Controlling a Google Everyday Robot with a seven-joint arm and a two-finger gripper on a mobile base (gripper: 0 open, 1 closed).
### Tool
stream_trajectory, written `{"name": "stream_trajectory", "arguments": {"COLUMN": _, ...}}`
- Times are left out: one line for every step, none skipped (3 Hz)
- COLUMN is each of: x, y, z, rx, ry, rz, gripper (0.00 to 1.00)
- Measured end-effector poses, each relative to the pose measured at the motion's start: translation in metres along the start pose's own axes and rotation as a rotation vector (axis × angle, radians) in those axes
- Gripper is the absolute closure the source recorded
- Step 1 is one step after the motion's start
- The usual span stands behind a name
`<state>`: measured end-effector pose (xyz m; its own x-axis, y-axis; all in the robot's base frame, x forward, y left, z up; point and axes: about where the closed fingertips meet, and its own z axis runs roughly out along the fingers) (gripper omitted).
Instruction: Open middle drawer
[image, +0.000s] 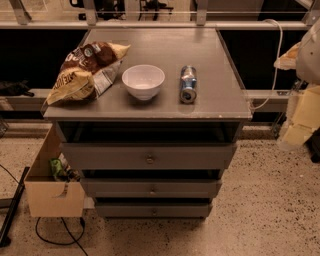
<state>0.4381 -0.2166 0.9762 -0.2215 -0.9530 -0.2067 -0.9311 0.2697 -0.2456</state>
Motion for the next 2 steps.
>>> {"name": "stream_trajectory", "arguments": {"x": 0.0000, "y": 0.0000, "z": 0.0000, "rx": 0.000, "ry": 0.000, "rz": 0.000, "gripper": 0.00}}
{"name": "stream_trajectory", "arguments": {"x": 0.0035, "y": 0.0023, "z": -0.0029, "rx": 0.011, "ry": -0.024, "rz": 0.013, "gripper": 0.00}}
